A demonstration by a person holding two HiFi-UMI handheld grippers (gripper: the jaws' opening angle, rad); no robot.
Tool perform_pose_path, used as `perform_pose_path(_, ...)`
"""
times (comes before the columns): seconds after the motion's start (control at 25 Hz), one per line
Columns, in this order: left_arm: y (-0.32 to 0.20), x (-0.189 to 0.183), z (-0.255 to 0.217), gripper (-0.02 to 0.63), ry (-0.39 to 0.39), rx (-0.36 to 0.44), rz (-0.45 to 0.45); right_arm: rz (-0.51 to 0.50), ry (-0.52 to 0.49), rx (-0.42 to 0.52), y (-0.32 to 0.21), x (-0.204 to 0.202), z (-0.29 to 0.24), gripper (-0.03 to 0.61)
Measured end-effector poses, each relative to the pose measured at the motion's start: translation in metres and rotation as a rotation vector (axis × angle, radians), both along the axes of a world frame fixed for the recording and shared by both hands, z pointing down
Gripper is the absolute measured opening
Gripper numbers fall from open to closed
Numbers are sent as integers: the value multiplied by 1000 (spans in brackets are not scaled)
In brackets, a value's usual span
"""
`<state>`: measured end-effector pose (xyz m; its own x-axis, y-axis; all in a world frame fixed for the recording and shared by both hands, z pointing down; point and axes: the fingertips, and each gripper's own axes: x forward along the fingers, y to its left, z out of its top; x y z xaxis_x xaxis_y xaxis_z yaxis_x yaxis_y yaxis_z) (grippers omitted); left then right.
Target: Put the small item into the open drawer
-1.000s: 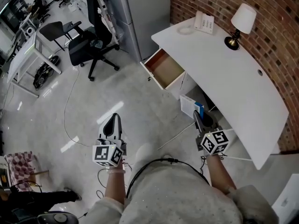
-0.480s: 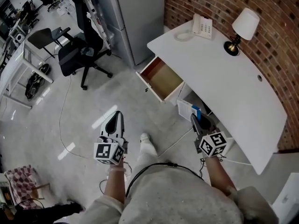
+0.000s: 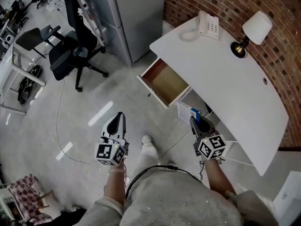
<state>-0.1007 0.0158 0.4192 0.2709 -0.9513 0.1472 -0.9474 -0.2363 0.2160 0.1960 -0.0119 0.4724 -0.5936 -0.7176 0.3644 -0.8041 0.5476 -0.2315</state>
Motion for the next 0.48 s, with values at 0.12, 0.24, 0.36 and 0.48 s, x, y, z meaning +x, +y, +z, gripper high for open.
perform_pose_path(0.12, -15, -9, 6, 5, 10, -13, 18, 11, 14, -17, -10, -10, 6, 66)
perform_pose_path(0.24, -29, -21, 12, 5, 18, -23, 30, 36, 25, -32, -22, -18, 12, 66)
perform_pose_path(0.36, -43, -32, 16, 5, 21, -33, 44, 57, 32, -45, -35, -27, 18, 66)
perform_pose_path(0.48, -55, -42, 21, 5, 24, -41, 57, 77, 34, -61, -46, -36, 24, 66)
